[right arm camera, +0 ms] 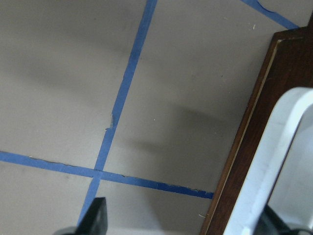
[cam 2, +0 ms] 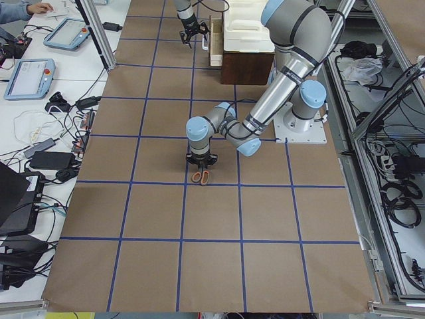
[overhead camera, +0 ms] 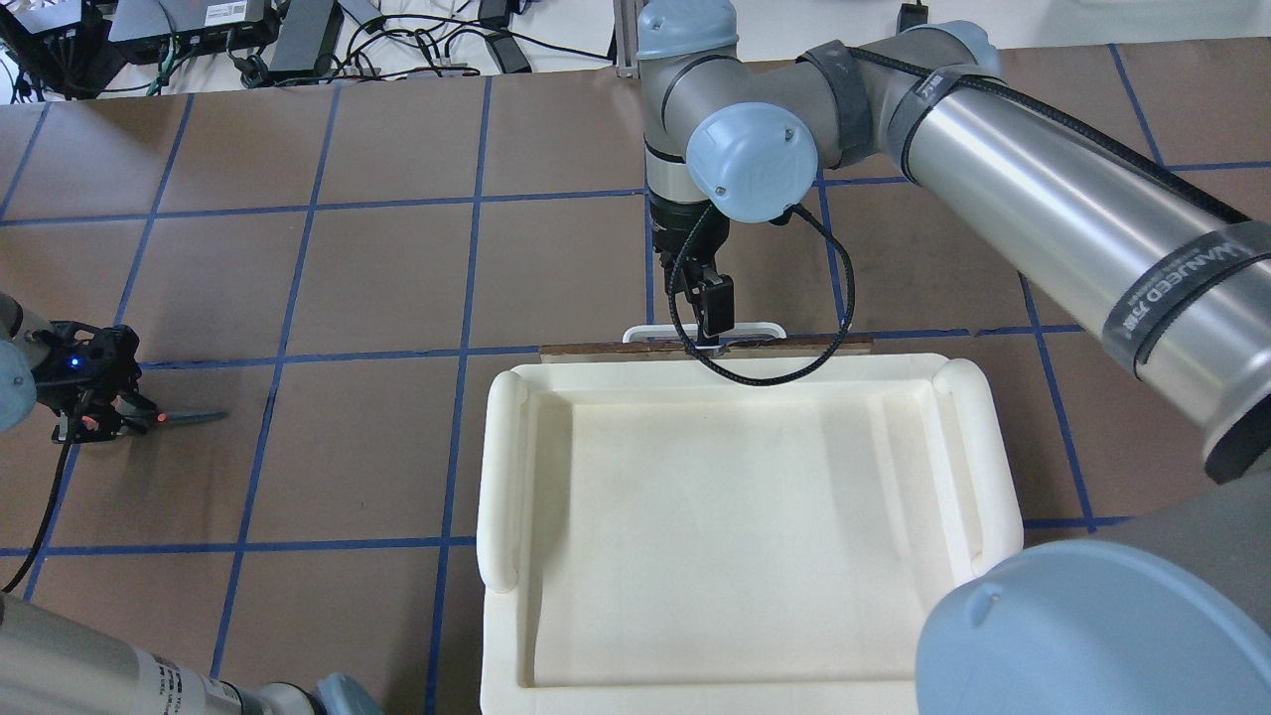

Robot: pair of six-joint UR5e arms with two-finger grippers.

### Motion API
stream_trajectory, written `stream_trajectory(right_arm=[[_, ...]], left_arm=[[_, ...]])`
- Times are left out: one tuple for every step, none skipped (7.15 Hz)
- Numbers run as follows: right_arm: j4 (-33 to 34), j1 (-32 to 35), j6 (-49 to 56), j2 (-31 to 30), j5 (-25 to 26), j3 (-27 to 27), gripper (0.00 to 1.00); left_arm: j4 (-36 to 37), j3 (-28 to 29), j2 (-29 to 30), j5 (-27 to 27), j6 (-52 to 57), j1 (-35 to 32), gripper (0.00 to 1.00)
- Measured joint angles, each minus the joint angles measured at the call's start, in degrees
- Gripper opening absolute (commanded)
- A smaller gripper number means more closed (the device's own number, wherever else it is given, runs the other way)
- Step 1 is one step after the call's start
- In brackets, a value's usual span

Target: Place scissors in drawer with both arms

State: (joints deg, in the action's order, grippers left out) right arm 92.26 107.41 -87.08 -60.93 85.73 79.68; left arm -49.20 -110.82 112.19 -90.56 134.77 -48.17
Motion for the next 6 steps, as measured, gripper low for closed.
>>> stream_trajectory(right_arm=[[0.1, -0.03, 0.22, 0.3, 0.03, -0.37, 1.0], [0.23, -0.06, 0.37, 0.49, 0.07, -0.84, 1.0], [0.29, -0.11, 0.67, 0.88, 0.18, -1.57, 1.0], [0.33, -0.18, 1.15, 1.35, 0.34, -2.13, 1.0], [0.38, -0.25, 1.57, 1.7, 0.43, -2.49, 1.0], [0.41, -0.3, 1.88, 2.07, 0.55, -2.87, 1.0]], left_arm=[[-1.35, 0.85, -0.91, 0.55, -0.22, -0.46, 0.0], [-3.67, 1.73, -2.03, 1.43, -0.54, -0.95, 0.0], [-5.73, 2.61, -3.28, 2.39, -0.99, -1.58, 0.0], [-7.44, 3.62, -4.73, 2.87, -1.58, -2.93, 0.0], [-10.87, 5.82, -6.55, 3.01, -3.67, -5.45, 0.0], [-16.1, 9.47, -8.1, 3.03, -7.27, -8.45, 0.0]])
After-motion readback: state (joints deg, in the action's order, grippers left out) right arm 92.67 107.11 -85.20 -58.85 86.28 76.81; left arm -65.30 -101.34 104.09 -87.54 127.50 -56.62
